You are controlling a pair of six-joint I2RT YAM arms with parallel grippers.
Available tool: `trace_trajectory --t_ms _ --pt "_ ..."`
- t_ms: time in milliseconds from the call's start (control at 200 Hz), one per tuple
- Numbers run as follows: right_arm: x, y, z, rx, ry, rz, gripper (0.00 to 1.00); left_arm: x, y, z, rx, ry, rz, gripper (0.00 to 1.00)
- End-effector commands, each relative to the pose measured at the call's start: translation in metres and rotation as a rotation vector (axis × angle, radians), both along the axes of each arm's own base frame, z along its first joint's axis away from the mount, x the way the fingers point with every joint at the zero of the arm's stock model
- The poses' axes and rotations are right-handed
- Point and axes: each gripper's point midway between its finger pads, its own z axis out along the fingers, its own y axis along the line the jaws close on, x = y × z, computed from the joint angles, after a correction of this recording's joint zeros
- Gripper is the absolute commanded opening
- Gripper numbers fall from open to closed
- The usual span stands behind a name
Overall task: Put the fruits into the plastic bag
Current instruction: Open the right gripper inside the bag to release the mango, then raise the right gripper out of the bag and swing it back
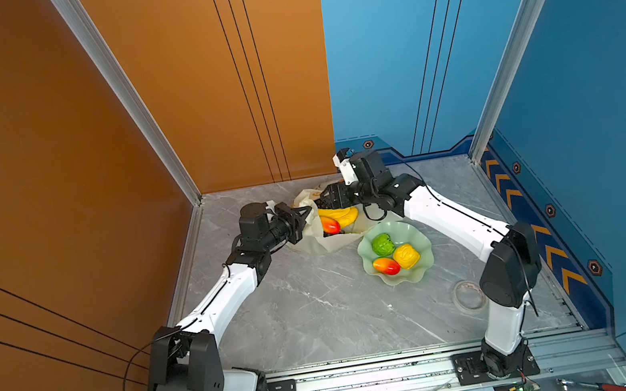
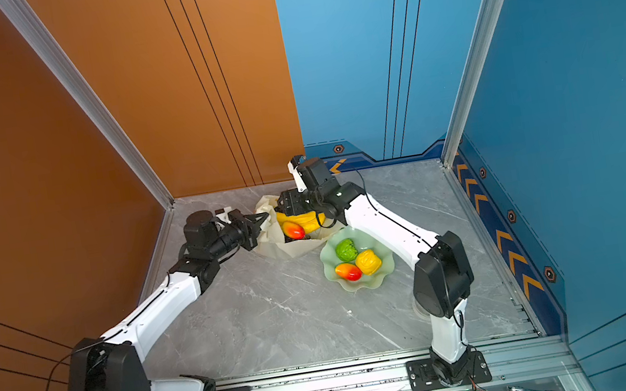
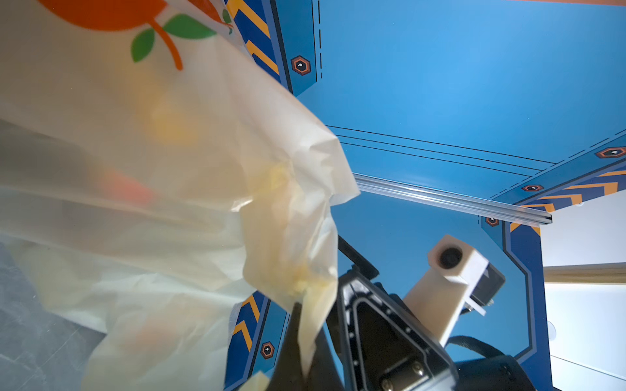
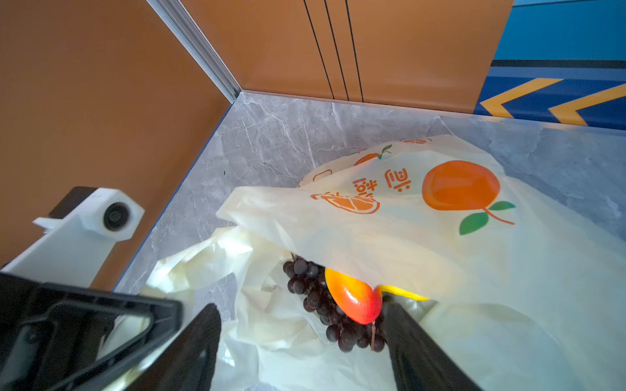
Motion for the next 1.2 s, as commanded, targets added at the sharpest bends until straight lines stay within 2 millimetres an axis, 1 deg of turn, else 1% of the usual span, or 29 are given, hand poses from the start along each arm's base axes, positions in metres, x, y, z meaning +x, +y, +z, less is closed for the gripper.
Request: trace_trajectory --t_ms 0,180,305,456,496,676,866,1197 --pt "-0.018 -0.023 0.013 -0.029 0.016 -0.023 0.75 -0.006 0.002 0.011 -0.011 -0.042 -0.012 0.0" --pt "-0.033 -0.048 0.044 0.001 0.009 -0.061 0.74 -0.008 0.0 0.011 -0.009 -0.046 -0.015 0.0" --pt "-0.042 -0.067 0.061 0.023 0.012 -0.092 0.74 -0.009 -0.001 0.012 -0.008 -0.048 -0.018 0.0" --pt "-0.055 -0.088 0.075 0.028 0.012 -0.122 0.74 -0.01 -0.002 0.011 -0.007 -0.046 -0.02 0.0" --pt "-0.058 -0.093 0.074 0.026 0.02 -0.13 0.74 -0.011 -0.003 0.01 -0.007 -0.045 -0.022 0.0" --pt "-0.072 -0.113 0.084 0.03 0.026 -0.16 0.75 -0.011 -0.004 0.009 -0.005 -0.044 -0.024 0.0" --pt "-0.085 -0.13 0.09 0.03 0.031 -0.186 0.75 -0.013 -0.006 0.008 -0.005 -0.043 -0.029 0.0" --pt "-0.108 -0.163 0.072 -0.05 0.167 -0.27 0.75 -0.015 -0.006 0.009 -0.007 -0.043 -0.033 0.0"
